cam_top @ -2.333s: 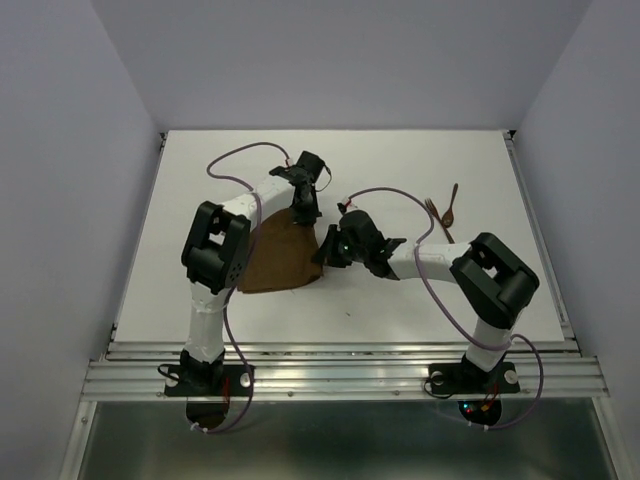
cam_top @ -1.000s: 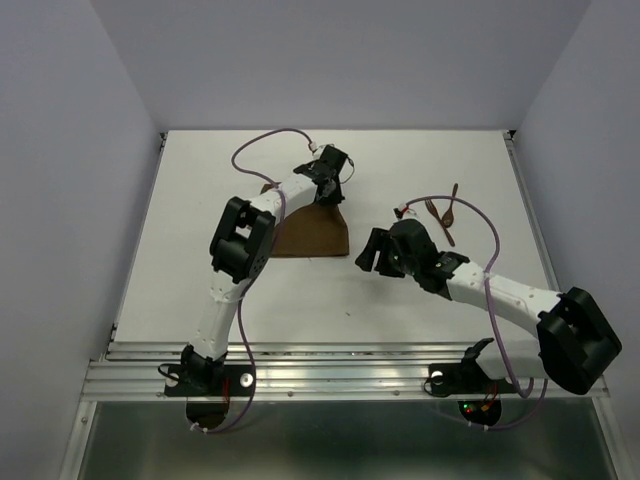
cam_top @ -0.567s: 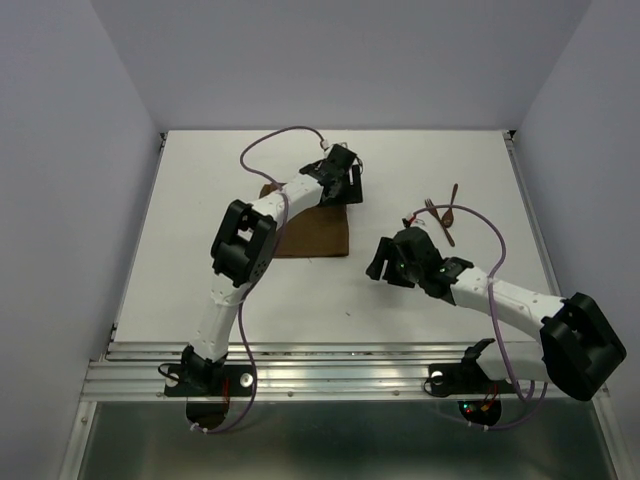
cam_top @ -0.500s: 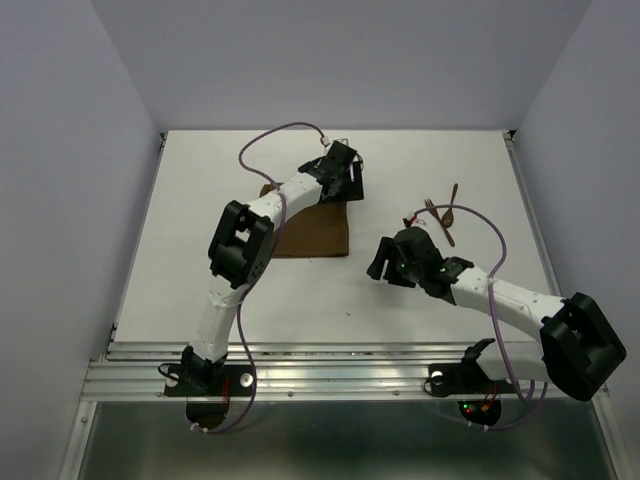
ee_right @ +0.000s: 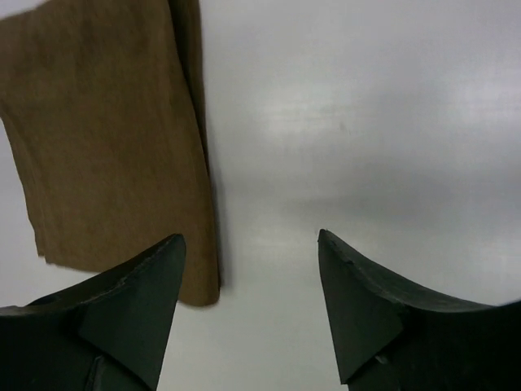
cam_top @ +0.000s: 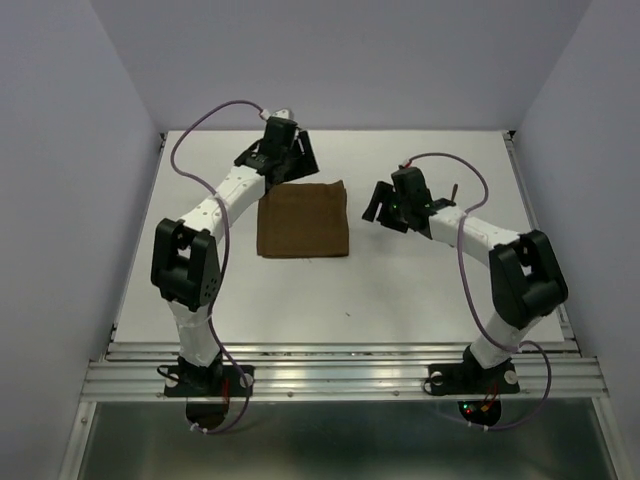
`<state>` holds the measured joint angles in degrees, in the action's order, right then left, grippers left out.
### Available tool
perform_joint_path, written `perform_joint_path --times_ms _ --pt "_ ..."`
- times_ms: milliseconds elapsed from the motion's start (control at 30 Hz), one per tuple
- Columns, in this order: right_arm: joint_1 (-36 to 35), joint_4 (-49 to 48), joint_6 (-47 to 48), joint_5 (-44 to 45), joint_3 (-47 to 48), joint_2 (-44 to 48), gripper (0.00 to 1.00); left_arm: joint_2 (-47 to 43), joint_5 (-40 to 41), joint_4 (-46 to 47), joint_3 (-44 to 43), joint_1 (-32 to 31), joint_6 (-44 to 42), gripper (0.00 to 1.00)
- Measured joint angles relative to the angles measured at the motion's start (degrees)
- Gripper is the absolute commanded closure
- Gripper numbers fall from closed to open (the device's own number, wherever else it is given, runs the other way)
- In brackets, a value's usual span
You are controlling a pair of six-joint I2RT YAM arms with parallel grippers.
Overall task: Fold the napkin into a case and place the utensils inside
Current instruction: Smooth out the lower triangle-folded napkin at the center of the board.
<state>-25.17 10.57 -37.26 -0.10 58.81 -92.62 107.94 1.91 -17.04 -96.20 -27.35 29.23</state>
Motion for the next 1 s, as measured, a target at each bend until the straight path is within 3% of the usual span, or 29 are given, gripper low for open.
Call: perform_joint_path --times_ms 100,267,400,500,633,833,933,1000 --pt "1.42 -0.79 2.25 -2.56 11.72 -10.29 0.16 -1.05 -1.68 0.46 6.45 7.13 0.15 0.27" --pt "2.62 -0.98 4.57 -6.95 28.44 -24.74 0.16 -1.2 -1.99 -1.01 13.14 13.66 0.15 0.27" --pt "3.39 1.11 5.2 -9.6 41.55 -35.93 0.23 -2.43 -2.91 -2.32 14.97 13.79 -0.17 0.27" --pt "3.48 2.23 5.35 -11.3 48.48 -42.32 0.36 -3.37 -3.34 -2.19 14.97 13.6 -0.46 0.27" --pt "3.74 2.89 4.83 -12.33 51.43 -45.0 0.56 -3.54 -3.67 -2.05 14.97 14.29 -0.7 0.26" --pt "3.74 3.96 4.02 -11.89 50.82 -45.0 0.67 -1.11 -5.44 0.07 14.56 17.11 -1.22 0.2" --pt "3.78 2.32 3.39 -11.76 49.46 -44.87 0.79 2.86 -7.1 1.95 14.1 17.81 -1.38 0.2" --pt "3.82 1.77 2.95 -11.74 48.94 -44.78 0.81 5.33 -8.35 2.54 14.1 17.7 -1.4 0.21"
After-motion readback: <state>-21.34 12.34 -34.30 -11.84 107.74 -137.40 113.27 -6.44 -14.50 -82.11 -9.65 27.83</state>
